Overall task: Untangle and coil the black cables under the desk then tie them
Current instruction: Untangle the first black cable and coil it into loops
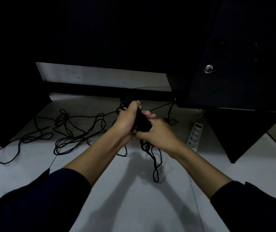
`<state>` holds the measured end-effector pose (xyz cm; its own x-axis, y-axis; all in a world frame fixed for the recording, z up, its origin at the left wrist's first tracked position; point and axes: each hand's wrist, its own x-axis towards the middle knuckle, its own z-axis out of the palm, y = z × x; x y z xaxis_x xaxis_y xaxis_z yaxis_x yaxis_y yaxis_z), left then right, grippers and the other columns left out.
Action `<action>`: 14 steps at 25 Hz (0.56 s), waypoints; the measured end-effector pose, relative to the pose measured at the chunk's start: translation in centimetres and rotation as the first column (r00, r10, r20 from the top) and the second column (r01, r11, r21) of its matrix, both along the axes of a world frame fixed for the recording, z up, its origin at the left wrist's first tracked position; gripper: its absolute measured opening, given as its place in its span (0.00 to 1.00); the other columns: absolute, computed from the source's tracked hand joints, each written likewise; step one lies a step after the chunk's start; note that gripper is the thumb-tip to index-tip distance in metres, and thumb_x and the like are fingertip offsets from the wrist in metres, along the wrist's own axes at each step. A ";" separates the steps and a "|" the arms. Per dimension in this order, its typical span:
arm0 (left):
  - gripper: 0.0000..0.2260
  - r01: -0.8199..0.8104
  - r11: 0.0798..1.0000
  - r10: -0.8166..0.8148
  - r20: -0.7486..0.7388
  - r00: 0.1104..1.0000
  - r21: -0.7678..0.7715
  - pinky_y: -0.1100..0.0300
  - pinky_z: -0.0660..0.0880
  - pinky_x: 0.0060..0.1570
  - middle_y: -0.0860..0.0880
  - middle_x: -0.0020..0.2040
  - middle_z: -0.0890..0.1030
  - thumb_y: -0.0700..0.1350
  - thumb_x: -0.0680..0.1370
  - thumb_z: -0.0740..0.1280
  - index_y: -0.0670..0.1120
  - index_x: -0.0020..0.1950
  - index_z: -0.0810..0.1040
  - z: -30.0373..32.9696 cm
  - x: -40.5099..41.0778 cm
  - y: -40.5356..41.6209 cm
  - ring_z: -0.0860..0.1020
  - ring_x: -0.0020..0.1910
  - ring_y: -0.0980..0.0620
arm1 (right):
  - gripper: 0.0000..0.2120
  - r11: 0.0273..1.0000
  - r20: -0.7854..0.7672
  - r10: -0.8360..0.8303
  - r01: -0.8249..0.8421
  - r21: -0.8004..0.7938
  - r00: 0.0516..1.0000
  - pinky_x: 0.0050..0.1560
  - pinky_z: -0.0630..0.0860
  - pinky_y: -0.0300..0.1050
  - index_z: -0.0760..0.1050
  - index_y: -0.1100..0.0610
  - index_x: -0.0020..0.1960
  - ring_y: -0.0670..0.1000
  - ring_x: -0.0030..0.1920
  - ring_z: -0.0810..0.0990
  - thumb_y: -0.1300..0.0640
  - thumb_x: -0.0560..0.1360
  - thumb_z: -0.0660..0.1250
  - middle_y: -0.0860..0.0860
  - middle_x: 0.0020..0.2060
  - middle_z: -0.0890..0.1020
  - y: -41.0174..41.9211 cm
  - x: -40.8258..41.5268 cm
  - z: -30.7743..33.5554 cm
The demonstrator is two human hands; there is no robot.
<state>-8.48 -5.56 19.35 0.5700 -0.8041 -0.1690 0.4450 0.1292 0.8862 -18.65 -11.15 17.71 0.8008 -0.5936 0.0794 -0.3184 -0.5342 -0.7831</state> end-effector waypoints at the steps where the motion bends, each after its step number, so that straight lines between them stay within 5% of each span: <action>1: 0.13 0.019 1.000 -0.020 -0.043 0.999 -0.024 0.58 0.81 0.35 0.50 0.27 0.77 0.46 0.81 0.58 0.45 0.37 0.69 0.1 0.1 -0.1 0.84 0.41 0.46 | 0.08 0.987 0.054 0.052 -0.059 0.150 0.997 0.38 0.72 0.41 0.75 0.44 0.37 0.40 0.35 0.77 0.53 0.66 0.73 0.40 0.29 0.78 0.0 -0.3 0.1; 6: 0.14 0.112 0.994 -0.111 -0.072 0.991 0.005 0.61 0.78 0.31 0.53 0.23 0.68 0.49 0.81 0.57 0.47 0.37 0.68 0.1 0.3 0.0 0.81 0.30 0.52 | 0.02 0.888 0.155 0.097 -0.155 0.432 0.983 0.27 0.75 0.41 0.74 0.56 0.41 0.46 0.26 0.76 0.61 0.71 0.66 0.48 0.26 0.78 1.0 -0.4 -0.2; 9: 0.12 0.113 0.994 -0.111 -0.155 0.982 0.002 0.59 0.77 0.38 0.53 0.26 0.71 0.52 0.81 0.60 0.46 0.41 0.71 -0.1 0.3 0.1 0.80 0.32 0.53 | 0.04 0.975 0.154 0.010 -0.043 0.218 0.988 0.21 0.66 0.39 0.71 0.52 0.41 0.43 0.22 0.70 0.60 0.73 0.63 0.46 0.24 0.73 1.8 0.6 -1.0; 14: 0.22 0.042 0.992 -0.039 -0.027 0.999 0.120 0.55 0.78 0.46 0.46 0.48 0.85 0.64 0.71 0.69 0.46 0.51 0.78 -1.3 0.1 0.3 0.83 0.48 0.49 | 0.06 0.988 0.121 -0.127 0.137 -0.075 0.984 0.32 0.78 0.52 0.73 0.55 0.52 0.52 0.32 0.79 0.57 0.76 0.62 0.53 0.35 0.80 1.6 1.0 -2.1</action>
